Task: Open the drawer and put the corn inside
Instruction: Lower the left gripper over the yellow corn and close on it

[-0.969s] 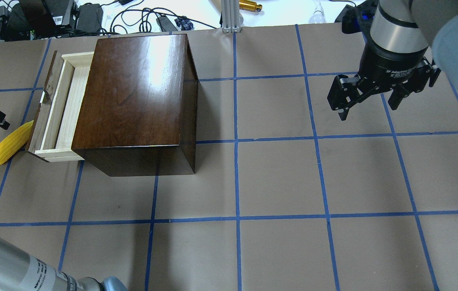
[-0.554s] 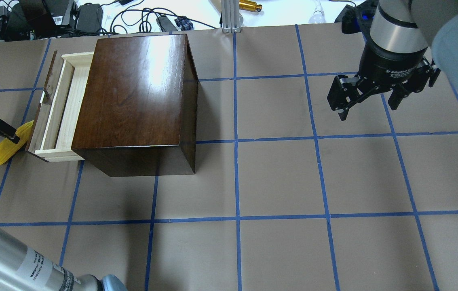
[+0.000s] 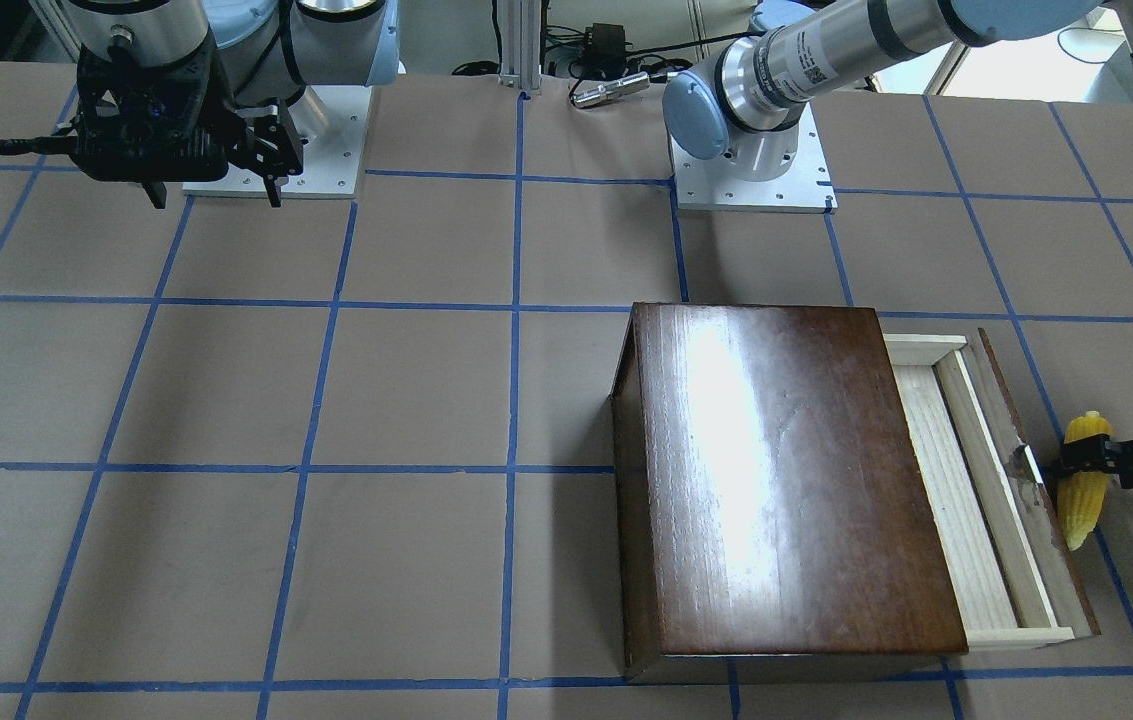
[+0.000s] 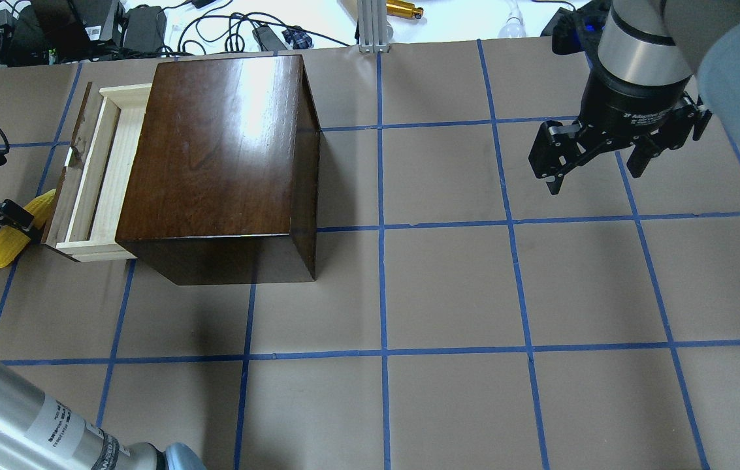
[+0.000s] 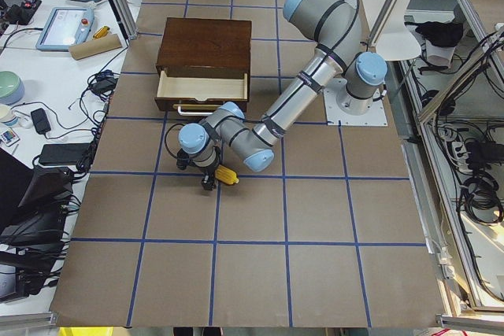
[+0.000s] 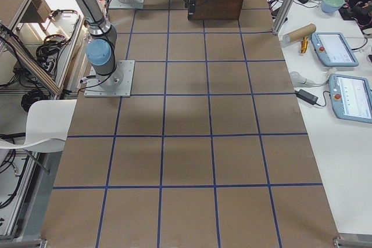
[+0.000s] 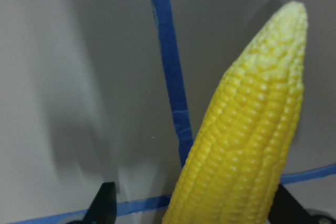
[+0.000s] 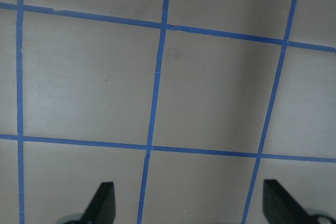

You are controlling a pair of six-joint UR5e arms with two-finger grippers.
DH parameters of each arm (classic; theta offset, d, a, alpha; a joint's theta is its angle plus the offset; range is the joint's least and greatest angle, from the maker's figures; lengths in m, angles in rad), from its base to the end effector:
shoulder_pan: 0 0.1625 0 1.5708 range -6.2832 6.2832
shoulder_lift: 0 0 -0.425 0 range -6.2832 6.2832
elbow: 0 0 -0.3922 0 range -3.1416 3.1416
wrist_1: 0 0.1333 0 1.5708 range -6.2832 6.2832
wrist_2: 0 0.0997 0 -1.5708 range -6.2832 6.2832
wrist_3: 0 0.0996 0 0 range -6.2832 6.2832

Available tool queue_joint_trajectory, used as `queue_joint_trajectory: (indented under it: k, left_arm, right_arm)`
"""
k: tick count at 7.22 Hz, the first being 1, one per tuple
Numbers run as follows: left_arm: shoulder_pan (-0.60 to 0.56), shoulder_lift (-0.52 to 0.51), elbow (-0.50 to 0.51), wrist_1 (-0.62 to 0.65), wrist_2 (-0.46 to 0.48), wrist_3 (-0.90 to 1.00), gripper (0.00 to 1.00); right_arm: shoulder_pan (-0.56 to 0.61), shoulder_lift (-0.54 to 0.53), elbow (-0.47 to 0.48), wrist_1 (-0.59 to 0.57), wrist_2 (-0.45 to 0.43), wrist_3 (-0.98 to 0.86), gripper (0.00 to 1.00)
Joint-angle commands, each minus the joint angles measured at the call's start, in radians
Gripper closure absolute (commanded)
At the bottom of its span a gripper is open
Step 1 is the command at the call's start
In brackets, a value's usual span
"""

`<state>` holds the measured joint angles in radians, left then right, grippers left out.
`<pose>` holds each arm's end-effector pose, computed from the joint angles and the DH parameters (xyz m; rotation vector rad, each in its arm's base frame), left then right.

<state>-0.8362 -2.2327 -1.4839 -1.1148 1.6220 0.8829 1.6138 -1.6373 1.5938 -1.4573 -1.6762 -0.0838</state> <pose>0.3590 -0.5887 0.1739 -0.2333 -3.0765 -0.1841 0.1423 -0.4504 0.4978 0.1979 -3.0293 -0.1095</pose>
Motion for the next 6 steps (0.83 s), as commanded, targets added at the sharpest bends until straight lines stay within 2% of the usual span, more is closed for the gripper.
queue_joint_trajectory:
  k: [1,2,4,5,6]
  left_arm:
    - [-0.001,-0.001,-0.001,0.003,-0.004,-0.013,0.05]
    - [-0.001,-0.001,-0.001,0.006,-0.004,-0.013,0.32]
    - [-0.003,0.002,-0.001,0.006,-0.004,-0.016,0.96]
    - [-0.003,0.005,-0.001,0.006,-0.004,-0.016,1.00]
    - [-0.003,0.007,-0.001,0.006,-0.007,-0.016,1.00]
  right_arm:
    - [0.000,0.001,0.000,0.000,0.000,0.001,0.00]
    - [0.000,0.001,0.000,0.000,0.001,0.001,0.00]
    - [0.000,0.001,0.000,0.000,0.001,0.001,0.00]
    - [0.000,-0.001,0.000,0.000,0.000,-0.001,0.00]
    - [0.000,-0.001,0.000,0.000,0.001,0.001,0.00]
